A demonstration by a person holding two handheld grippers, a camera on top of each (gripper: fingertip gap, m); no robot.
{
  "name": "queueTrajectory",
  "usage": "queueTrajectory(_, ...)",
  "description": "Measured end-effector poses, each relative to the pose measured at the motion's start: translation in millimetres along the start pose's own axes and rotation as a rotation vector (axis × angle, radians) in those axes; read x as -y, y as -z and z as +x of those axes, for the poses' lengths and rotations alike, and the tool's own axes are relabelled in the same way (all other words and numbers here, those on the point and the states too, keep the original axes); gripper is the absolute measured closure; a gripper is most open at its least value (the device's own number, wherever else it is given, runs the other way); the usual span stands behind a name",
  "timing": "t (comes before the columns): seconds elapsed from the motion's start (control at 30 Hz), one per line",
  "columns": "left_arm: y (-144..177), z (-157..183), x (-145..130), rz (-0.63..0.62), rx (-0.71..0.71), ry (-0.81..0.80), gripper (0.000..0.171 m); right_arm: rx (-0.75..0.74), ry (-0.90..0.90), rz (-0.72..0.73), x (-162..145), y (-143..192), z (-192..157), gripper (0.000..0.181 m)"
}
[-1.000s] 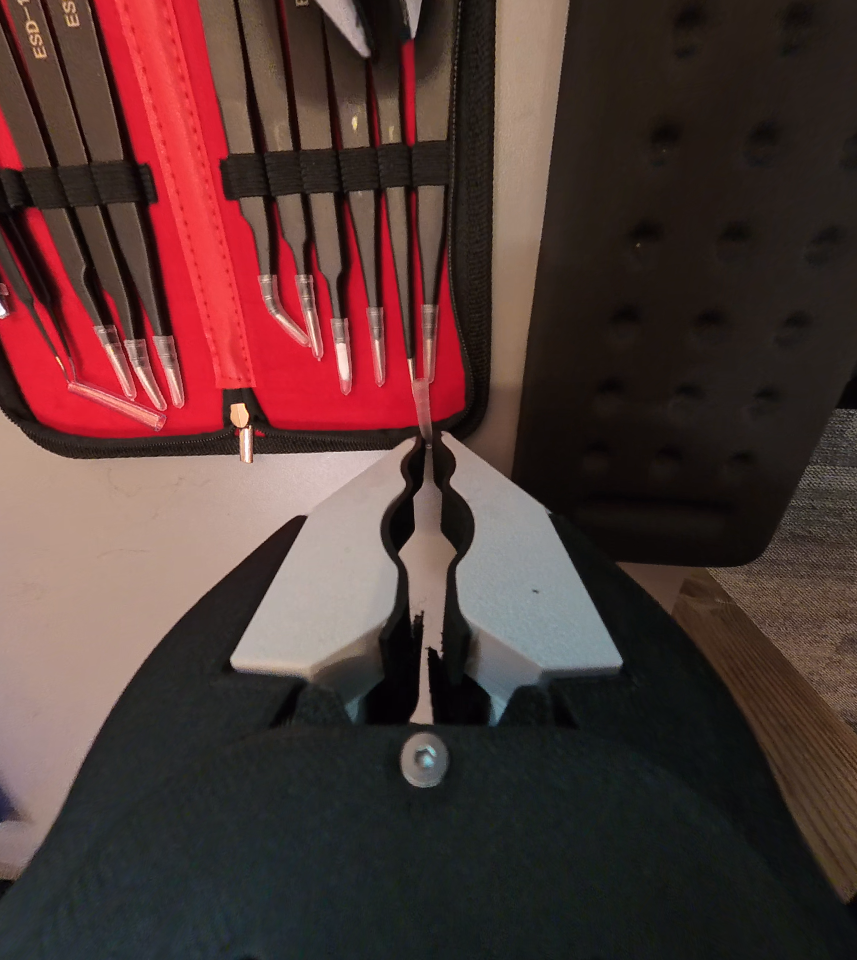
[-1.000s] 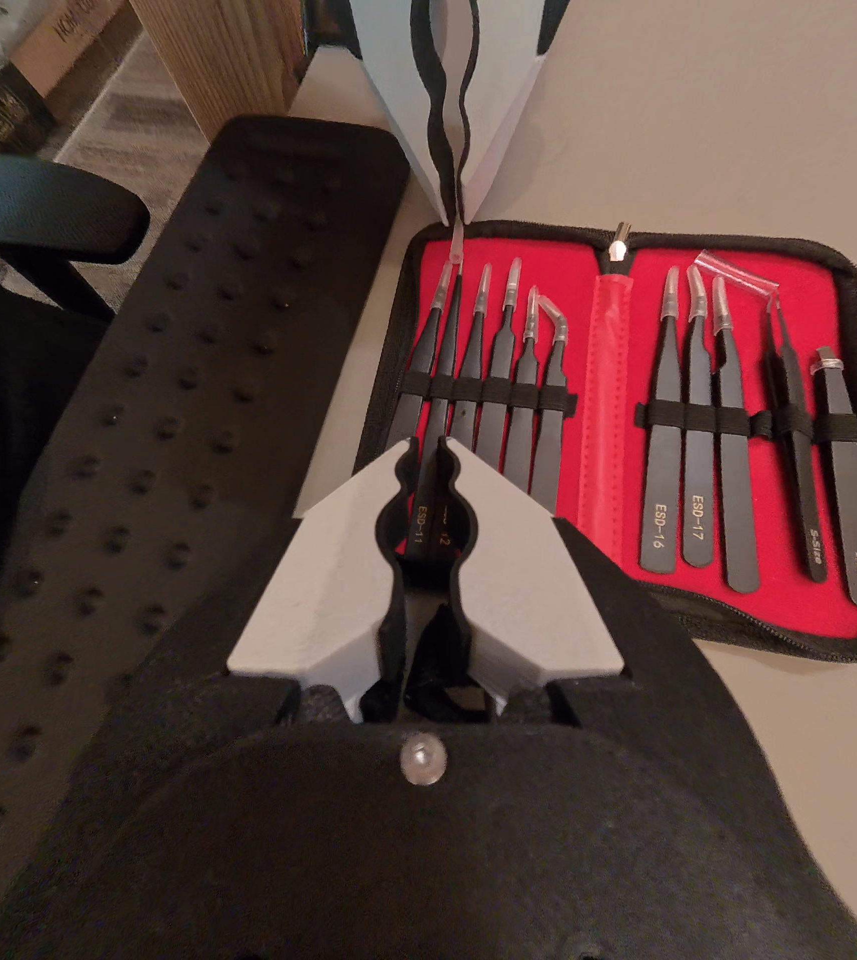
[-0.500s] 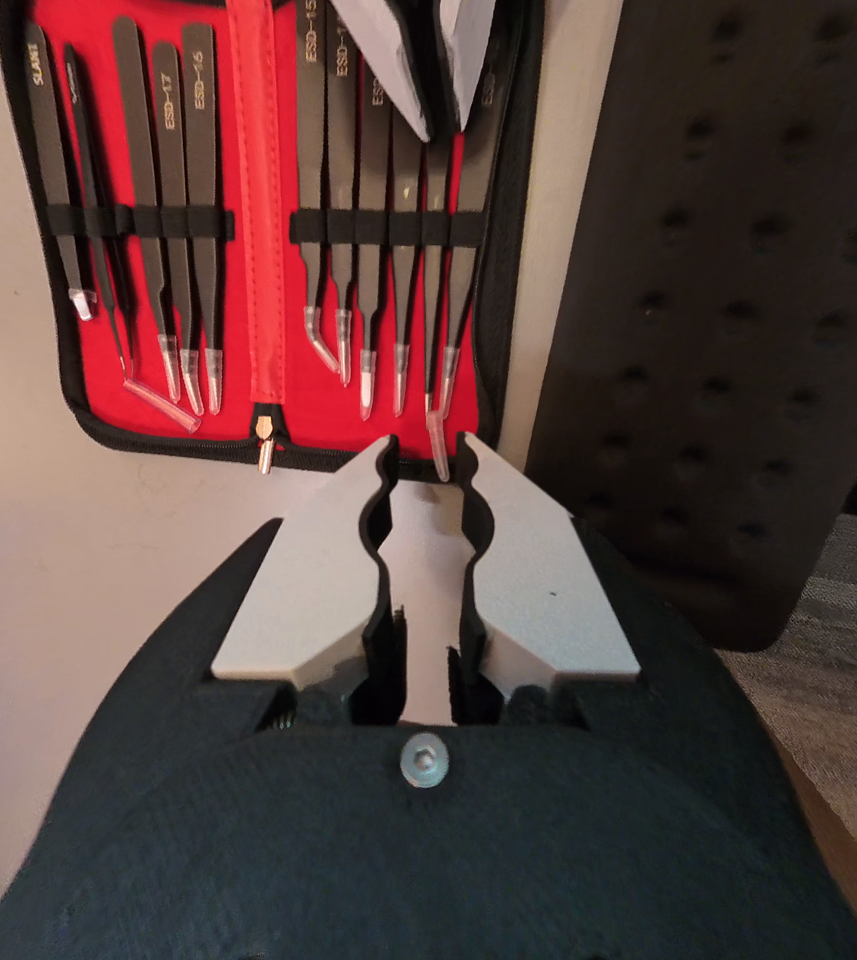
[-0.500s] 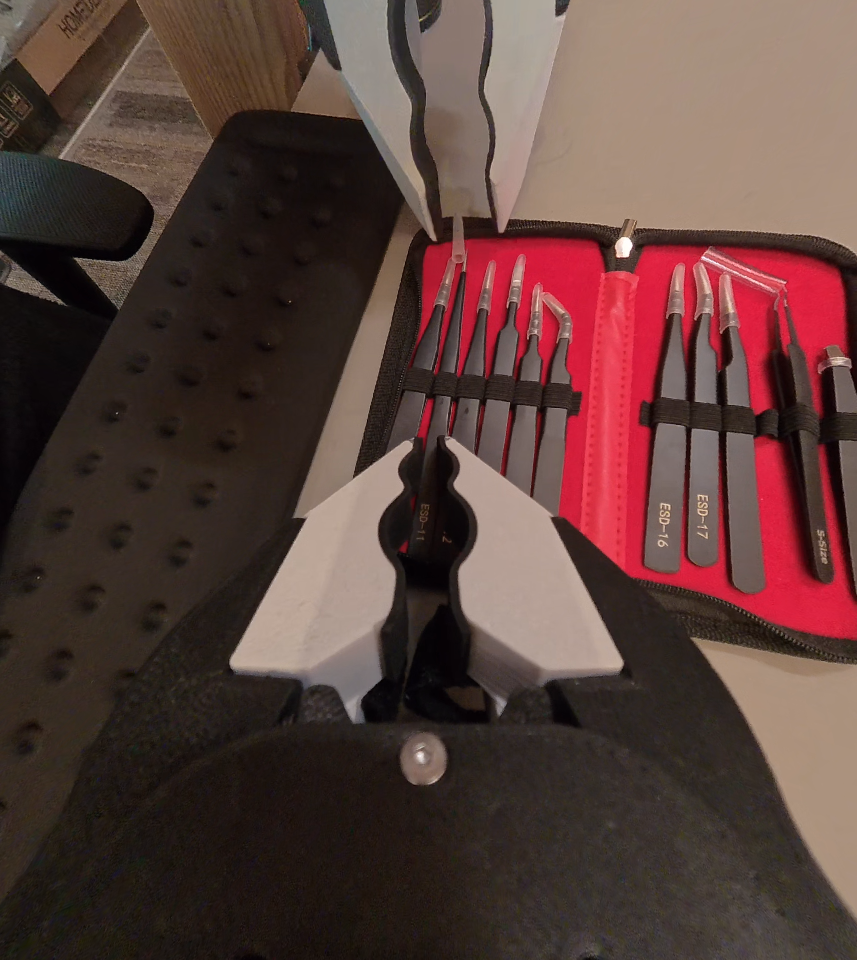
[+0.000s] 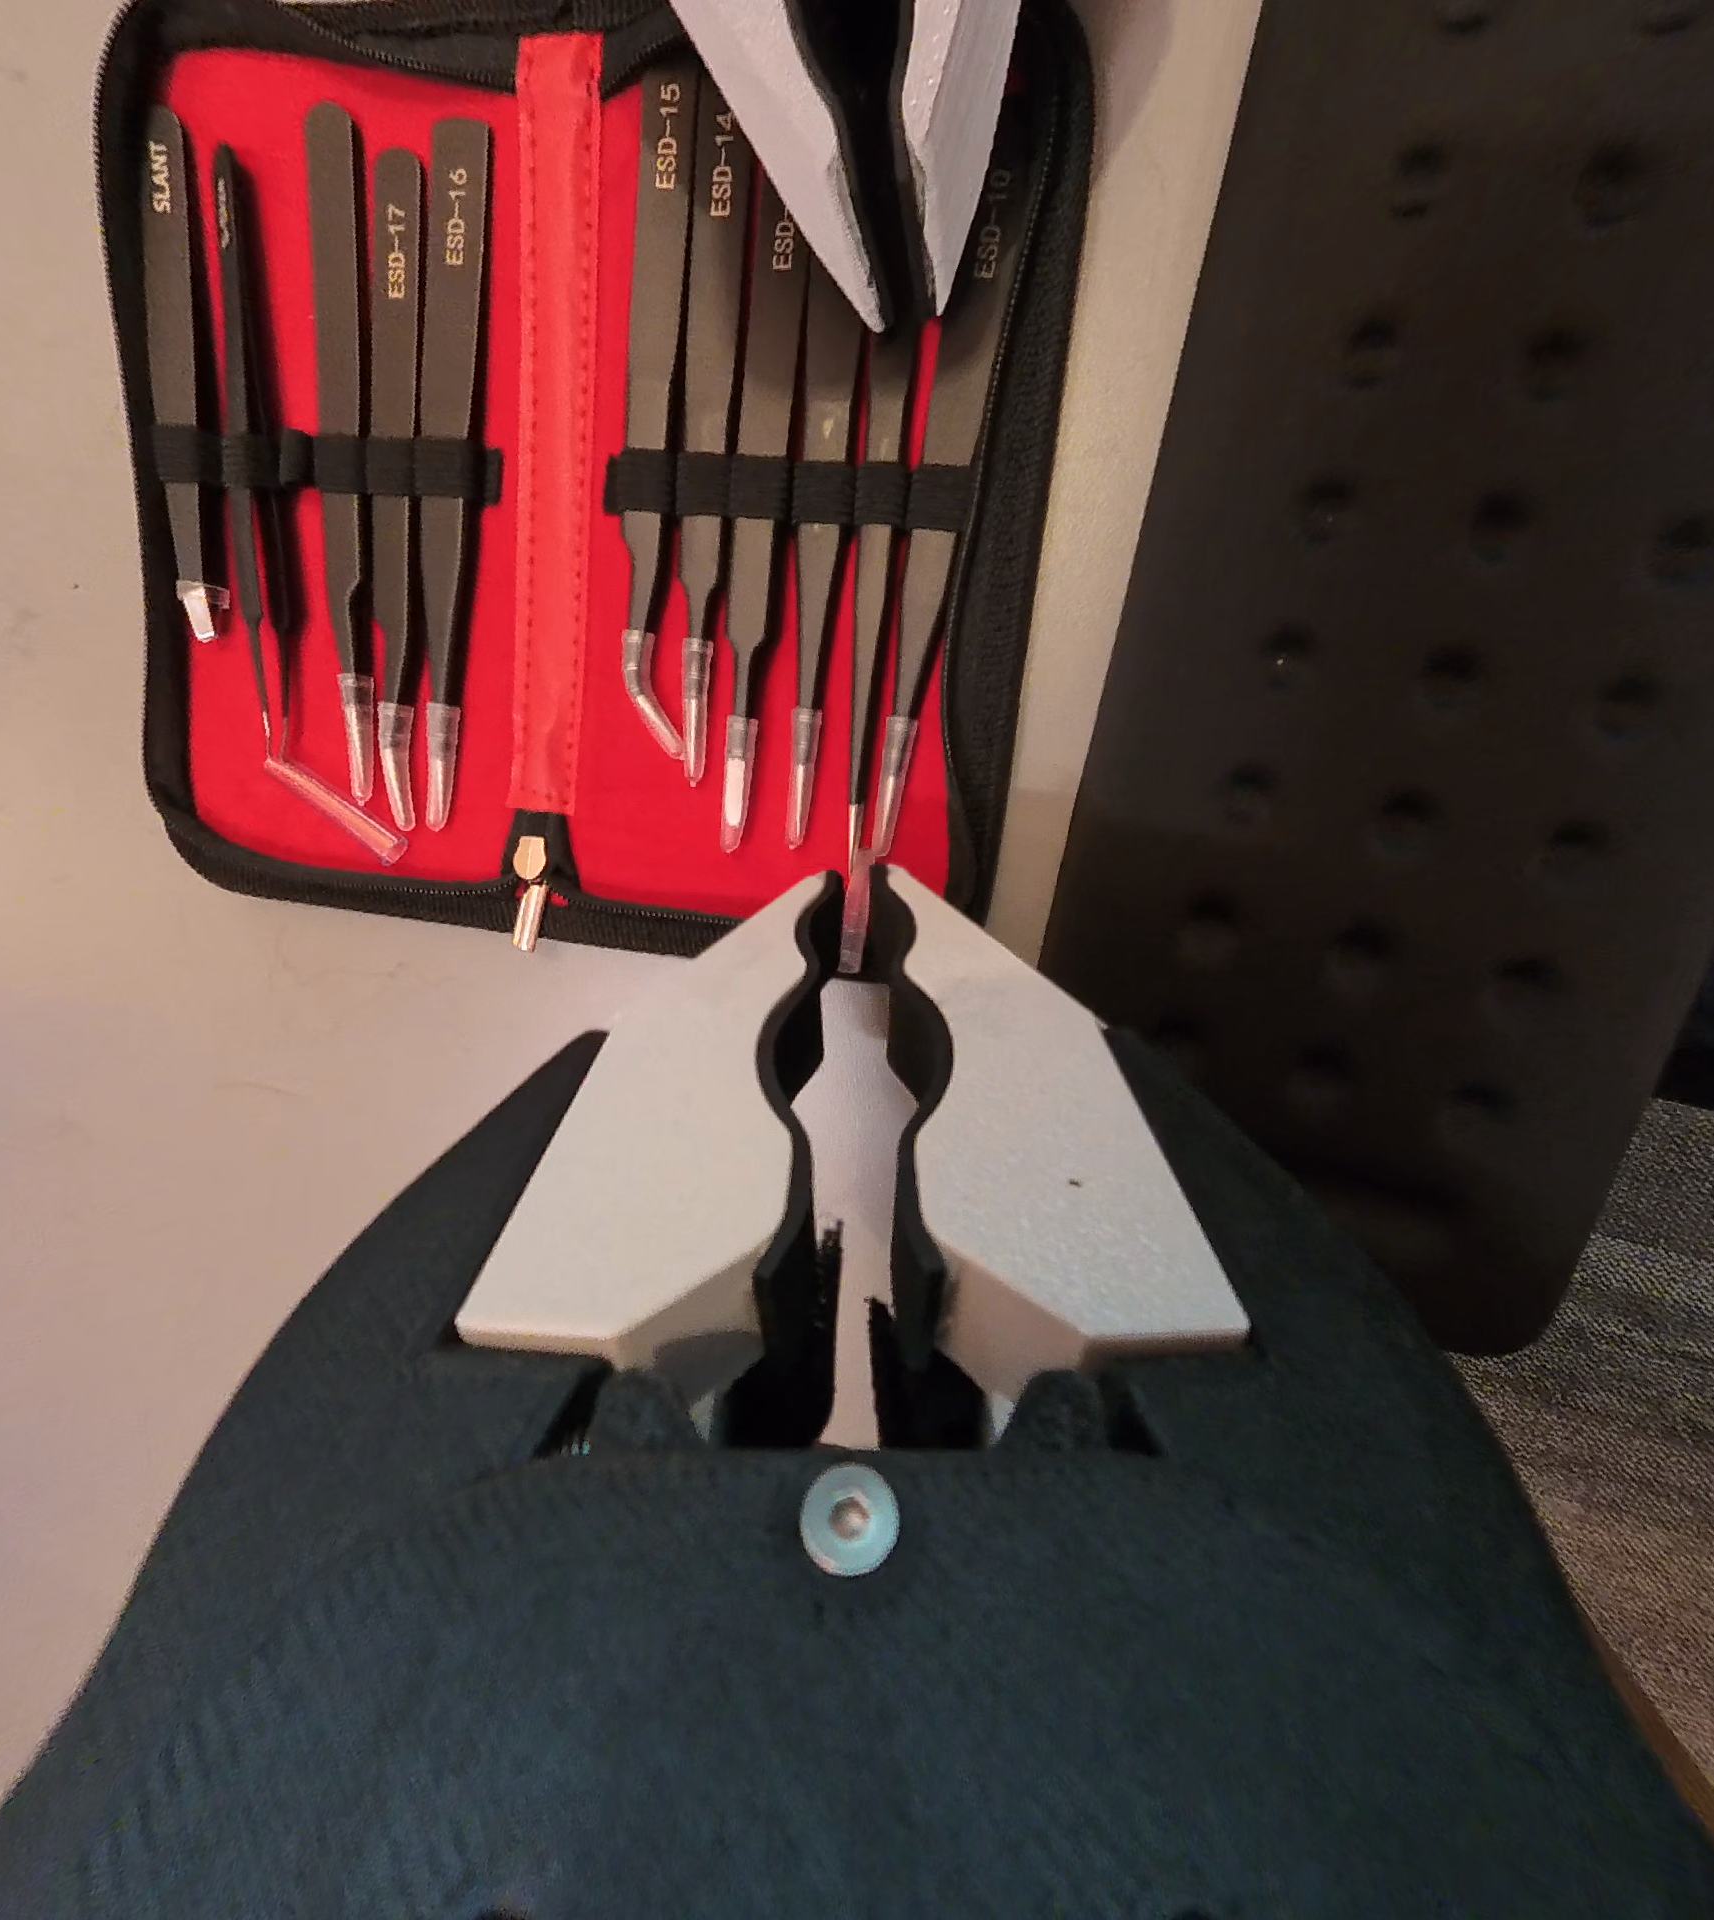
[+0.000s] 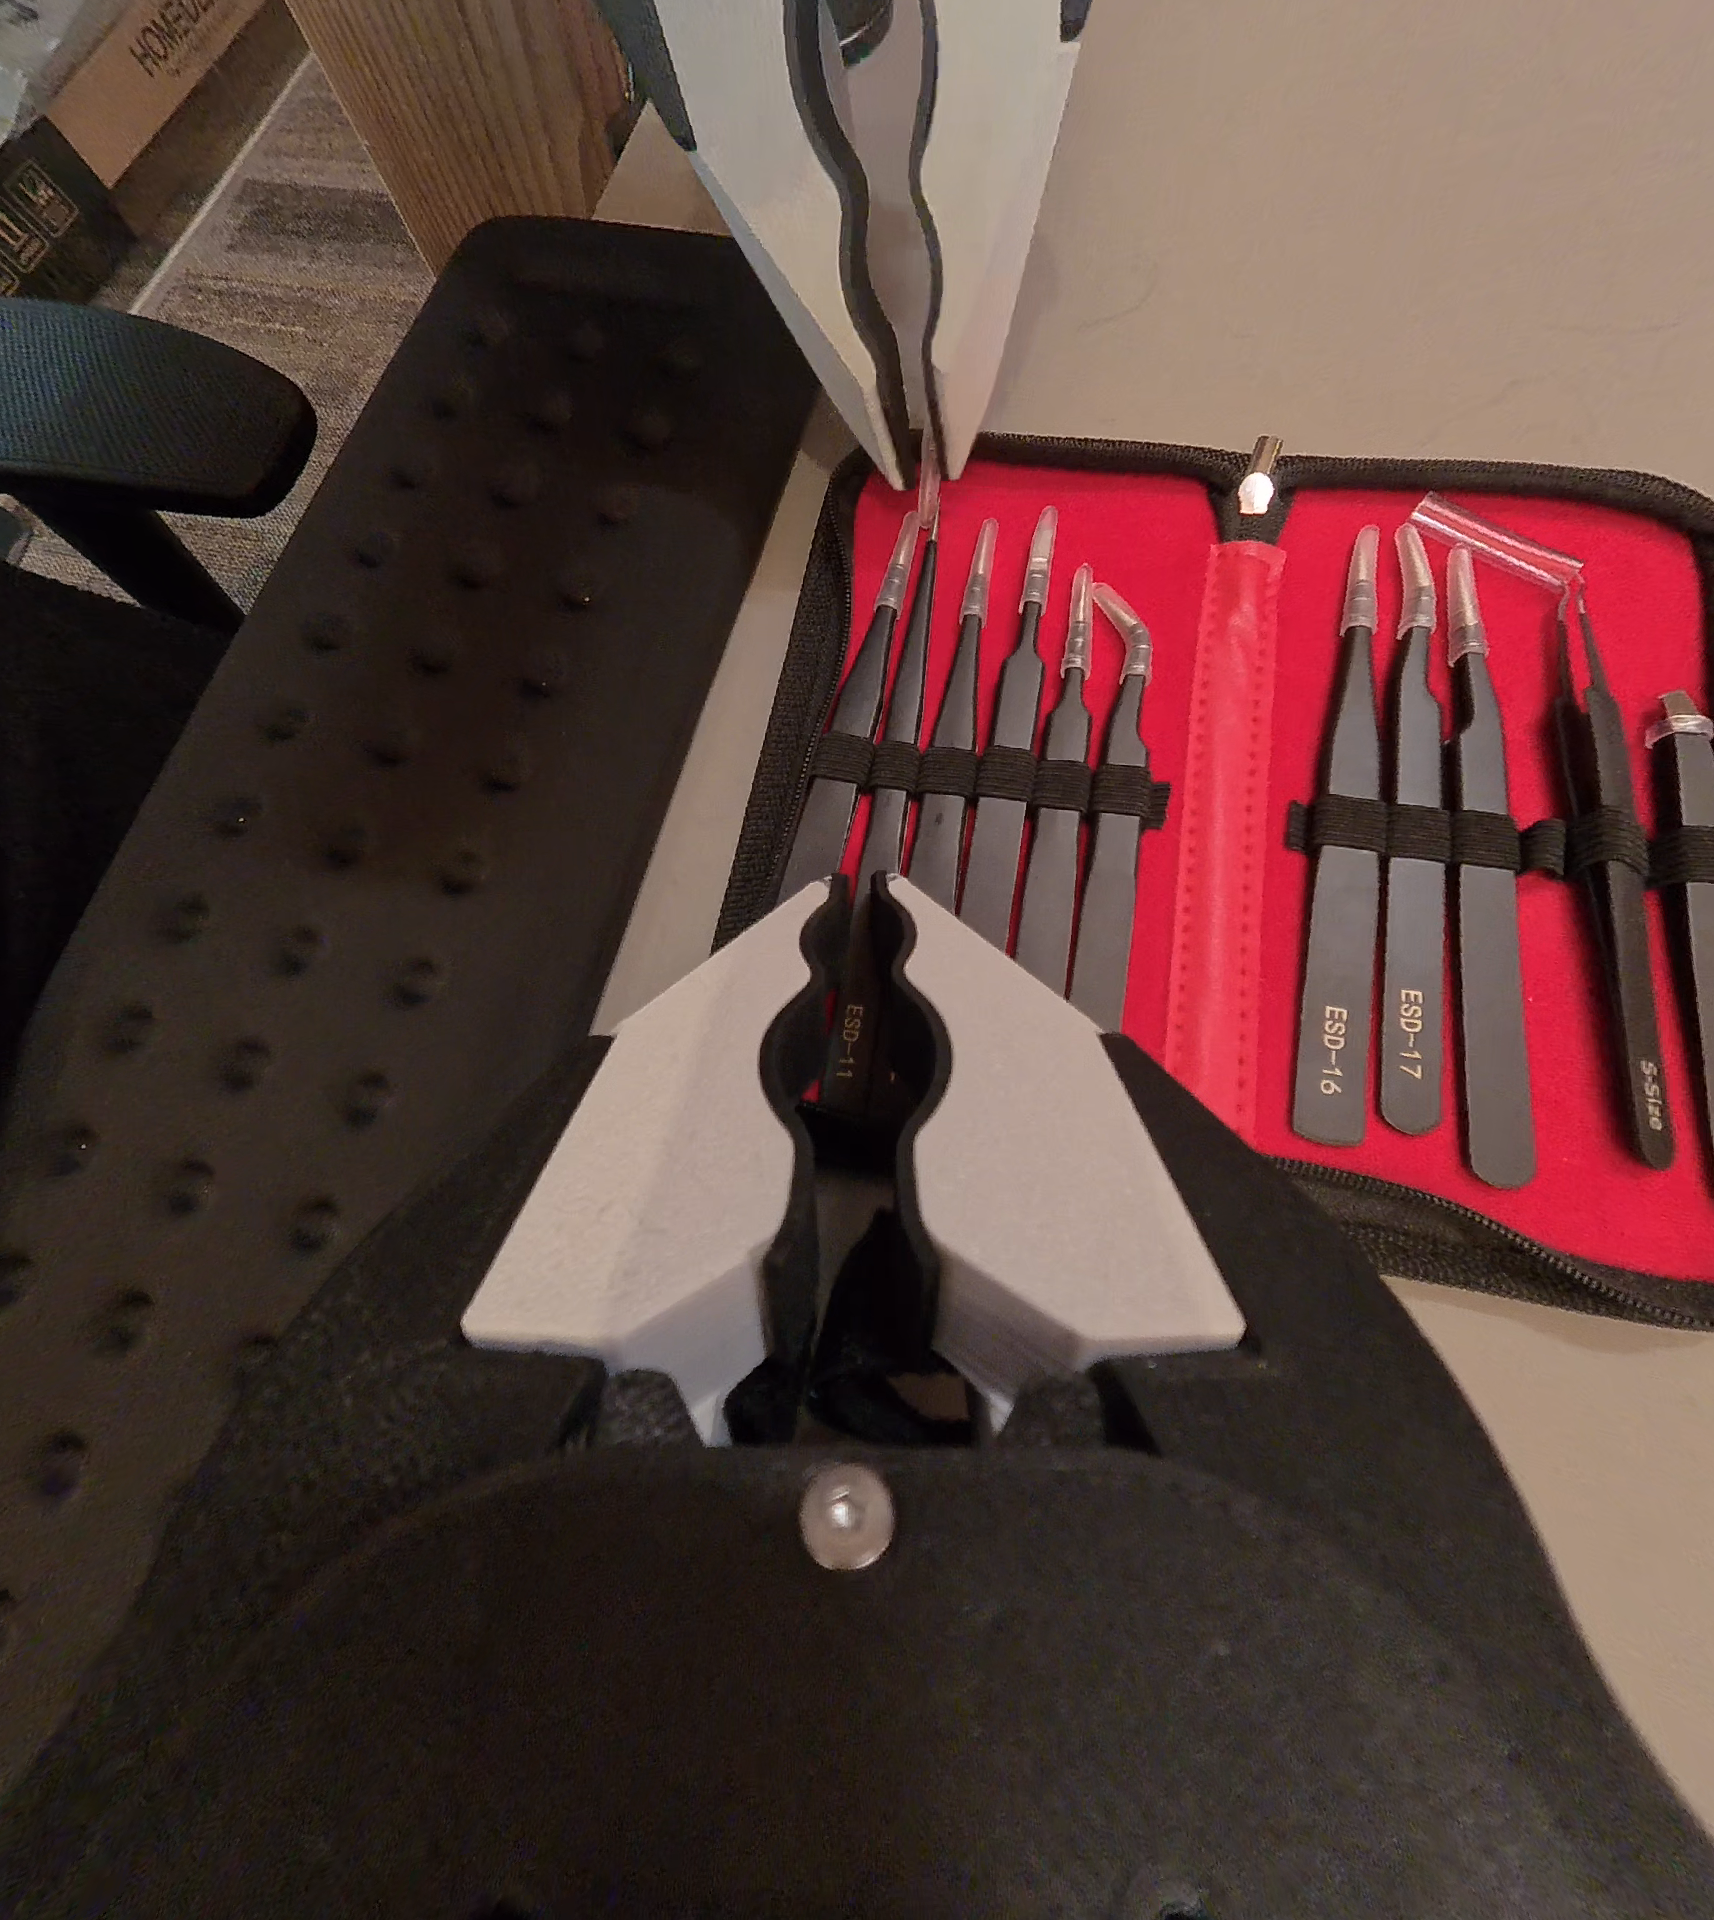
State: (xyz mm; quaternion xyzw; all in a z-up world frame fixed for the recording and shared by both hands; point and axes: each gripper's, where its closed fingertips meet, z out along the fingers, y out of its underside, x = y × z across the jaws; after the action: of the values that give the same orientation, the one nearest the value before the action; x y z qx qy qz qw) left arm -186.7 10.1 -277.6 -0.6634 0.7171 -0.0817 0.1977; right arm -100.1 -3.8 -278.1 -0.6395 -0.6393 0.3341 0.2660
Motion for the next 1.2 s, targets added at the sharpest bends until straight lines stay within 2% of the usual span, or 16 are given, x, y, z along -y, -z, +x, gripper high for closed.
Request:
queueTrajectory(0.4,2,5,-8,-0.018,0.0,0.028,0.17,0.005,-0.002,-0.001,-1,0,0,0.181)
queueTrajectory(0.57,8,-4,-7,0.0,0.052,0.063,0.17,0.002,-0.001,0.0,0,1,0,0.181)
queueTrajectory(0.67,16,-17,4,0.095,0.123,0.169,0.17,-0.02,0.014,0.004,2,2,1,0.18)
queueTrajectory(0.77,28,-34,17,0.225,0.215,0.31,0.17,-0.055,0.02,0.064,19,8,2,0.176)
queueTrajectory(0.87,40,-49,34,0.442,0.219,0.551,0.17,-0.075,0.009,0.107,30,14,4,0.173)
queueTrajectory(0.93,35,-50,32,0.487,0.186,0.66,0.17,-0.083,-0.004,0.103,28,14,8,0.172)
queueTrajectory(1.03,18,-43,26,0.461,0.152,0.755,0.17,-0.091,-0.012,0.097,24,16,10,0.172)
queueTrajectory(1.2,-11,-38,13,0.308,0.17,0.772,0.169,-0.085,-0.012,0.083,20,14,10,0.172)
